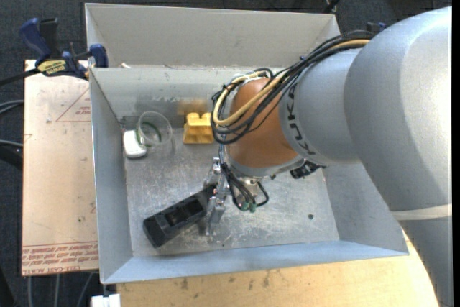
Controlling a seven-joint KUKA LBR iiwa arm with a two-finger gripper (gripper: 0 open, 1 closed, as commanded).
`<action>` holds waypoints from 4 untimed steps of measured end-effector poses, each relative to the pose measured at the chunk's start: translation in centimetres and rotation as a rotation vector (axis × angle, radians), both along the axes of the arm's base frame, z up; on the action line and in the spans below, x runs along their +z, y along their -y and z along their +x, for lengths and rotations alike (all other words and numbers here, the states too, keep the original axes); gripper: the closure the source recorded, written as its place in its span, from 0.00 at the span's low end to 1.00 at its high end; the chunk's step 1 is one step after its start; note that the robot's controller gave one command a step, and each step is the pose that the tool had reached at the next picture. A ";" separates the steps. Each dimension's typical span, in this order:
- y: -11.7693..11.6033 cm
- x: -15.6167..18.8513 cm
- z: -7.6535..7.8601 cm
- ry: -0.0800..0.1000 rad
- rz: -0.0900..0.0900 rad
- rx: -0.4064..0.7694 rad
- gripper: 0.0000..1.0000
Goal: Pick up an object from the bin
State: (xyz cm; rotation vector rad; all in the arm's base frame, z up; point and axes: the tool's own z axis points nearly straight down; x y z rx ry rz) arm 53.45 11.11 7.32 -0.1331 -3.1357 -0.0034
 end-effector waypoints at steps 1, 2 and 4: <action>0.0 0.0 0.0 0.000 0.000 0.000 1.00; 0.0 0.2 0.0 0.000 0.000 -0.001 1.00; -1.4 5.7 2.3 0.002 -0.002 0.293 1.00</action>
Offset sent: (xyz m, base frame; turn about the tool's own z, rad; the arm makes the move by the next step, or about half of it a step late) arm 0.0036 -0.0041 0.0878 0.0251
